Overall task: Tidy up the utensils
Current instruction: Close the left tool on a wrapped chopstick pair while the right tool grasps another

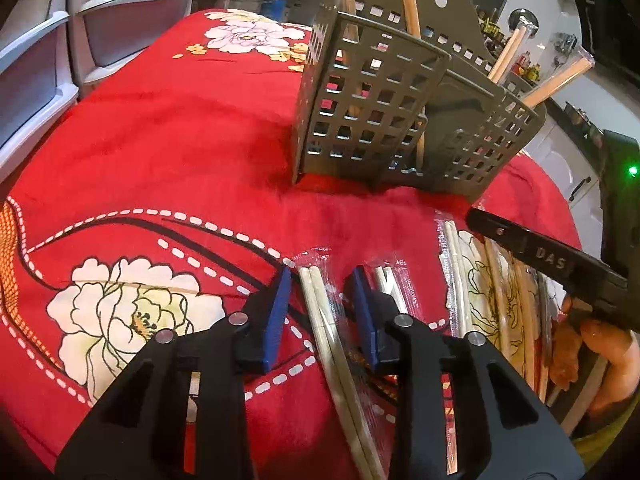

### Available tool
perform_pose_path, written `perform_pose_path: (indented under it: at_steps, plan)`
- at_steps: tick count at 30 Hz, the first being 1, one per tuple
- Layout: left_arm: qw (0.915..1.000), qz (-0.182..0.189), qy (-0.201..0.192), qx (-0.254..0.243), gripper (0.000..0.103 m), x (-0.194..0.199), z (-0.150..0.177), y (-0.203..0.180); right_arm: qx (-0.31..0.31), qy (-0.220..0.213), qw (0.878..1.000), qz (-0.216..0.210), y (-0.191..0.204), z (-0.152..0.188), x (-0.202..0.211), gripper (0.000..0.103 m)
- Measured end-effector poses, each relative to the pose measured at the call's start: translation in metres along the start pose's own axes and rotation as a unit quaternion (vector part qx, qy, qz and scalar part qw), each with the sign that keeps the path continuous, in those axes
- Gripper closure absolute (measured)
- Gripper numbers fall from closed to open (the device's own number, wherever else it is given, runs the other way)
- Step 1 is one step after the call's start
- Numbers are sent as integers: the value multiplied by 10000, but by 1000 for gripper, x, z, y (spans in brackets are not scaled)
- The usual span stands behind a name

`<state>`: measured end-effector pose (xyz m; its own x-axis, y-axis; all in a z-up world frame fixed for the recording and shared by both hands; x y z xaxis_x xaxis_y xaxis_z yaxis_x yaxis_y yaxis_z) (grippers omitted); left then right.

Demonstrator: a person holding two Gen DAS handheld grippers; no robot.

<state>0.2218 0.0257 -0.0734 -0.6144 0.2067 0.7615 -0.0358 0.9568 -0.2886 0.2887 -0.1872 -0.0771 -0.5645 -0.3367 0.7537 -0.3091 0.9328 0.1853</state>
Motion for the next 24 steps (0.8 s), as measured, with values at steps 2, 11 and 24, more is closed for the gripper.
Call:
perform_pose_path:
  at_steps: [2, 11, 24]
  plan:
    - [10000, 24, 30, 51, 86, -1, -1, 1, -143, -8, 9998, -146, -5, -1, 1, 90]
    - [9987, 344, 127, 349, 100, 1, -9, 6, -334, -231, 9968, -689, -6, -2, 22, 93]
    - [9976, 536, -206, 384, 101, 30, -14, -1, 20, -987, 9919, -795, 18, 3, 83, 94]
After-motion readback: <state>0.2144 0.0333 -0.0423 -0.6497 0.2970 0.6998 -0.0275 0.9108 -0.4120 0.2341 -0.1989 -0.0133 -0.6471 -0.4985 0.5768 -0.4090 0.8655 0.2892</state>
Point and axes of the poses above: each gripper's, at about its wrist camera, not at the fingertips, and x roughly against the way its jaws point, y to its left, z to its underside, the point moved 4 cm from there along -x, roughly the way its jaws point, and after that the axes turned 4 degrees about x, right-handed, at the moved point
